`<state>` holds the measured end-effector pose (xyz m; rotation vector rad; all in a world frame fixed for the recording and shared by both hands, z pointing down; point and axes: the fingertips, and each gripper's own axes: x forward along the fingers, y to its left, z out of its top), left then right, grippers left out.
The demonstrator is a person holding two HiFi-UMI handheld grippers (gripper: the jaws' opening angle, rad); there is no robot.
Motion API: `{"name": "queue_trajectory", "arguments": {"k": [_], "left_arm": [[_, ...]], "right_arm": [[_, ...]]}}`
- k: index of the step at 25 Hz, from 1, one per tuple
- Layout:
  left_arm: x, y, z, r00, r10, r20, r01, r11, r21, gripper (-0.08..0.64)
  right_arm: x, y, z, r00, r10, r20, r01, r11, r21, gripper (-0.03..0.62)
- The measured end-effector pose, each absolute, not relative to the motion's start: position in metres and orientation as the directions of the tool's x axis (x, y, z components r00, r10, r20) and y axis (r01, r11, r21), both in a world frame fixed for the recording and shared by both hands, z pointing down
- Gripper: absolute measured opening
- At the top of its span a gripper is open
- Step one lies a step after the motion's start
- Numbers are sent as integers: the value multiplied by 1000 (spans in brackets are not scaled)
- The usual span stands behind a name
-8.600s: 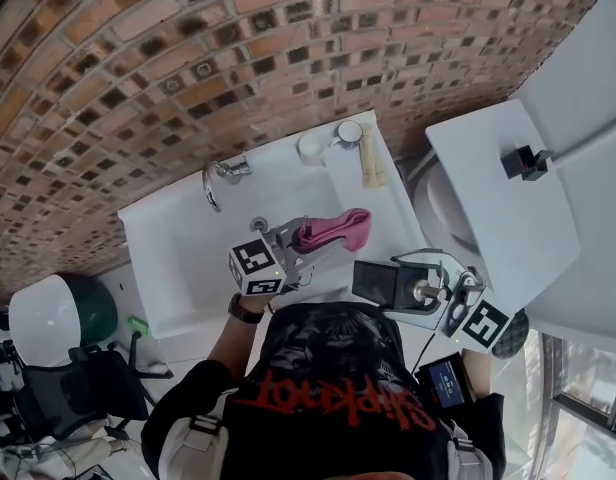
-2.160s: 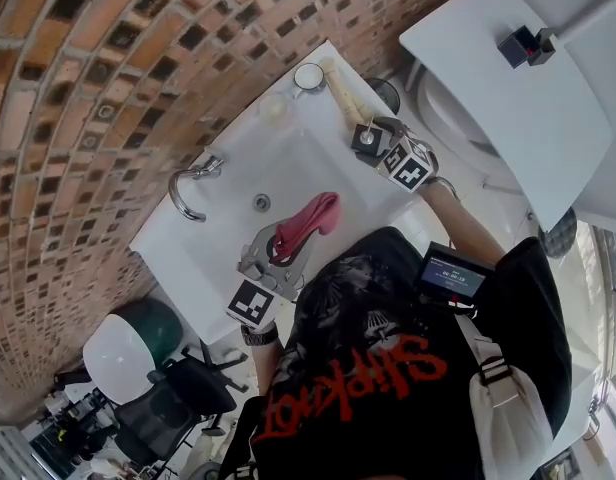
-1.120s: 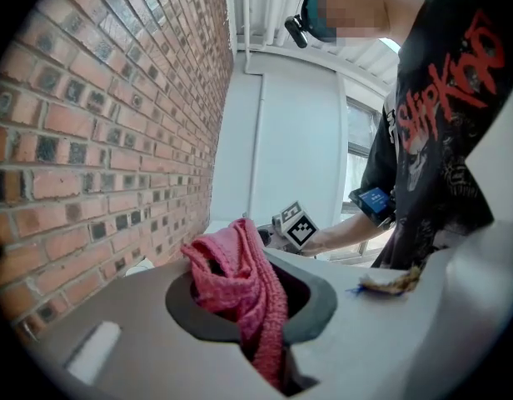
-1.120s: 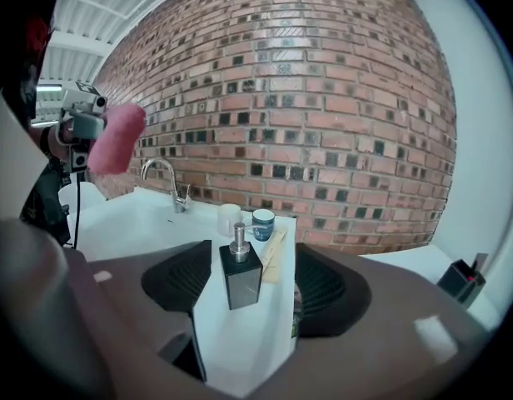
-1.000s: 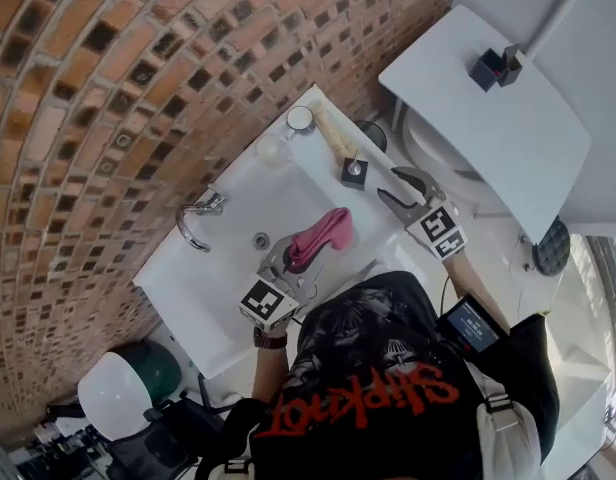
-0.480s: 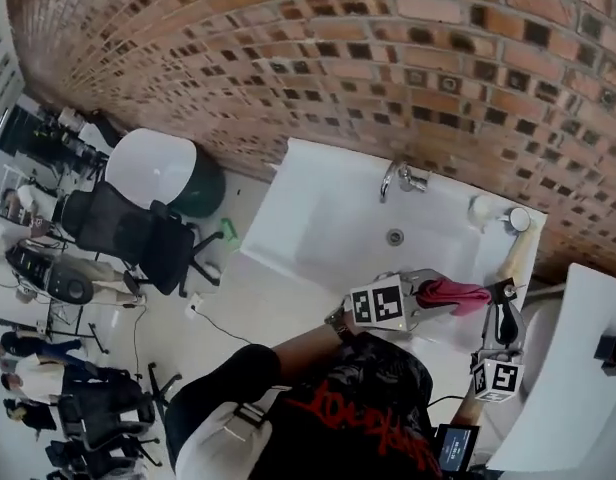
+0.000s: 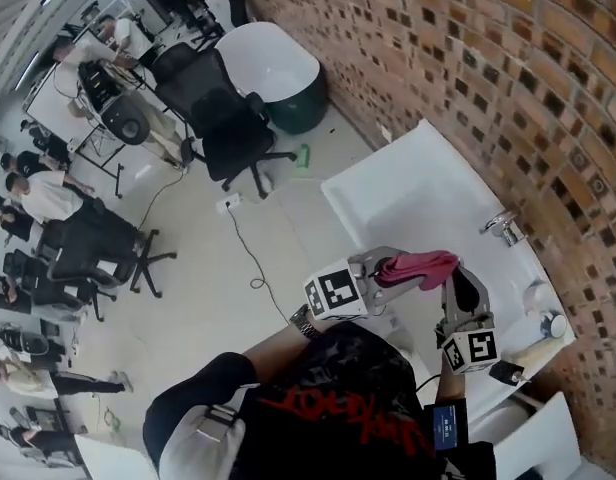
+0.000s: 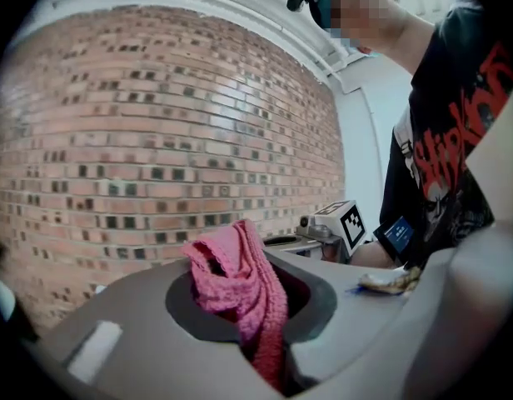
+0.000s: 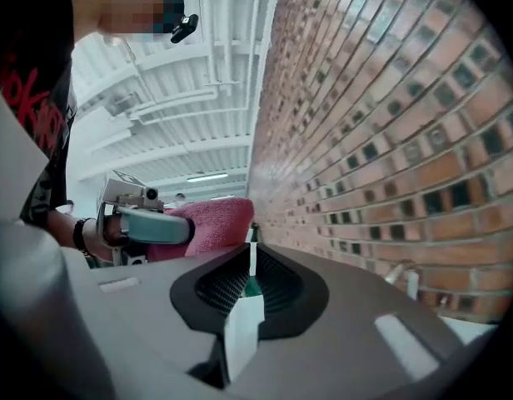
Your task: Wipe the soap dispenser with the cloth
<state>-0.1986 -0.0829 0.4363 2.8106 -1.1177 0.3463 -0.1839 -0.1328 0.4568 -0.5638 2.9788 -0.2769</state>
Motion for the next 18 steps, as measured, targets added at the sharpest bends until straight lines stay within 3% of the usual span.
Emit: {"name": "queue_trajectory", "arguments": {"k": [8,18], "left_arm": [[-275,-55,452,498,-834,237,-863,-503,47,51],[-257,-57,454,512,-803,305,-849,-528,33,52]], "right_arm": [[-267,-103,452,-994,-90,-57,-76,974,-214,15],[-262,-101,443,-989,-89,-117,-53,958,-282,0]]}}
